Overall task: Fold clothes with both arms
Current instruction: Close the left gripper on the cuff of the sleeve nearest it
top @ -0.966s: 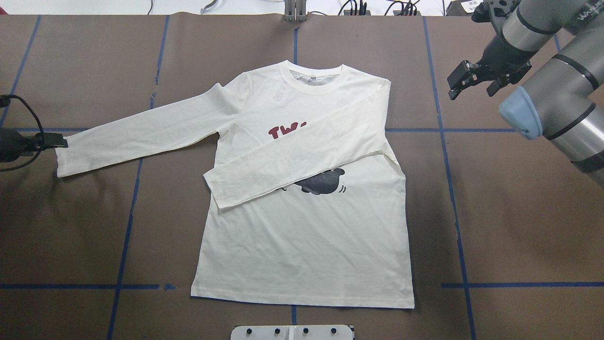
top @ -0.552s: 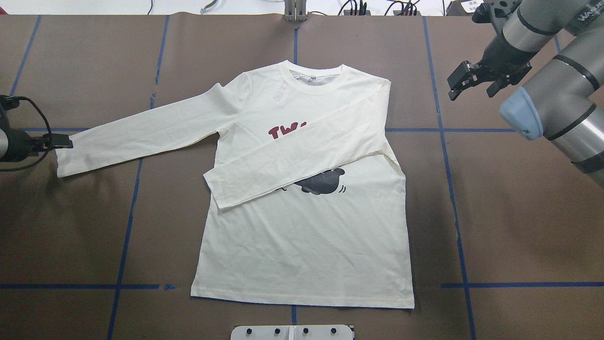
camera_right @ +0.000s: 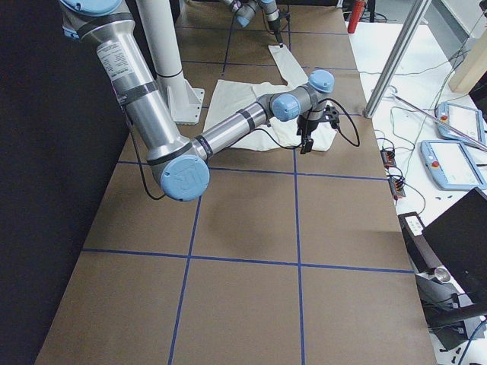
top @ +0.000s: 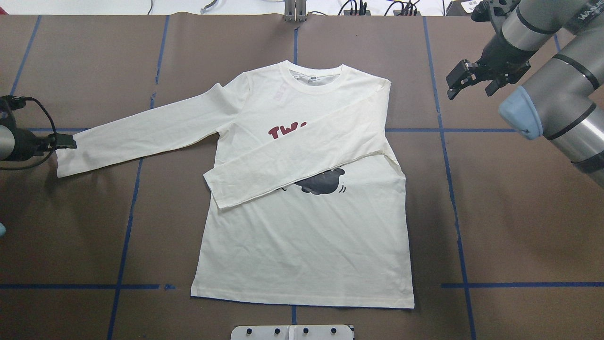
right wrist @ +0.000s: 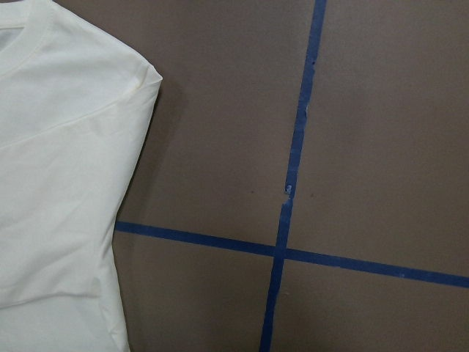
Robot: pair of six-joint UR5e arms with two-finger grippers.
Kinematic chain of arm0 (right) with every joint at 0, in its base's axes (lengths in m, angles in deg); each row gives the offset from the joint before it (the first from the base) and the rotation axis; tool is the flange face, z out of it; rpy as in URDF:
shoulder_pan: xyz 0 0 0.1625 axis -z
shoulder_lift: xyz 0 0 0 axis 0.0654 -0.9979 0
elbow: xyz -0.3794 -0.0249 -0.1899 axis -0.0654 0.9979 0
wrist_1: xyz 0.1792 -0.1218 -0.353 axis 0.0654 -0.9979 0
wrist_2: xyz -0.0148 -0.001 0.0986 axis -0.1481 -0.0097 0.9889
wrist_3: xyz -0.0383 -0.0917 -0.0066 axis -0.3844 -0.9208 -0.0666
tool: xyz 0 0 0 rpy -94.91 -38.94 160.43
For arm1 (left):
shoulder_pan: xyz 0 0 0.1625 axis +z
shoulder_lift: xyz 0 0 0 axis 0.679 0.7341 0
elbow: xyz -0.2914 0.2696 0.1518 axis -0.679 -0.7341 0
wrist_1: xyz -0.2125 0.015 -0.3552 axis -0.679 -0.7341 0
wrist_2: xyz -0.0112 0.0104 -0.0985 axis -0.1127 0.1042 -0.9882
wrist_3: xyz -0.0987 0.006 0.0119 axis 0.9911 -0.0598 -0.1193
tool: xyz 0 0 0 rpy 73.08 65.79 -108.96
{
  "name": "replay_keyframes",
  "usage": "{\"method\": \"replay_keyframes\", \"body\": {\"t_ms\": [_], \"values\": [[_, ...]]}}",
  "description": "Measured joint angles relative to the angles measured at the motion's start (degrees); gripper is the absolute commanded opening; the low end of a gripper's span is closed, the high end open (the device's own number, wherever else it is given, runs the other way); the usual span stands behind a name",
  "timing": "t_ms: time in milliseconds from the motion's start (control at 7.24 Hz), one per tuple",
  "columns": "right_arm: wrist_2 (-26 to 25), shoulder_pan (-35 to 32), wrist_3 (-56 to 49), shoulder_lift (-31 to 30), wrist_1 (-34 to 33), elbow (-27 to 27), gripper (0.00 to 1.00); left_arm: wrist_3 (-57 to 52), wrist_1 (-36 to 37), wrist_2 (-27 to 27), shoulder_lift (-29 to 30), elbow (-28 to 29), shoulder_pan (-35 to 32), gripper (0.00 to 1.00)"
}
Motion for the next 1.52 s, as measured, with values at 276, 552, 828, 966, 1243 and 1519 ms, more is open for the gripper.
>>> {"method": "replay_keyframes", "body": {"t_ms": [276,552,828,966,1243,1519], "values": [[-0.08,0.02,0.04,0.12,-0.11,0.0,1.0,0.0,0.11,-0.08,-0.33,0.0,0.06,0.93],[-0.11,0.08,0.04,0.24,-0.23,0.12,1.0,0.0,0.19,-0.09,-0.41,0.0,0.29,0.87],[-0.12,0.14,0.04,0.4,-0.34,0.22,1.0,0.02,0.35,-0.09,-0.43,0.0,0.96,0.67],[-0.12,0.17,0.04,0.46,-0.38,0.26,1.0,0.11,0.44,-0.12,-0.44,-0.07,1.25,0.57],[-0.12,0.25,0.04,0.51,-0.41,0.3,1.0,0.25,0.51,-0.09,-0.49,-0.26,1.42,0.39],[-0.17,0.25,0.04,0.51,-0.42,0.32,1.0,0.28,0.56,-0.07,-0.46,-0.54,1.44,0.3]]}}
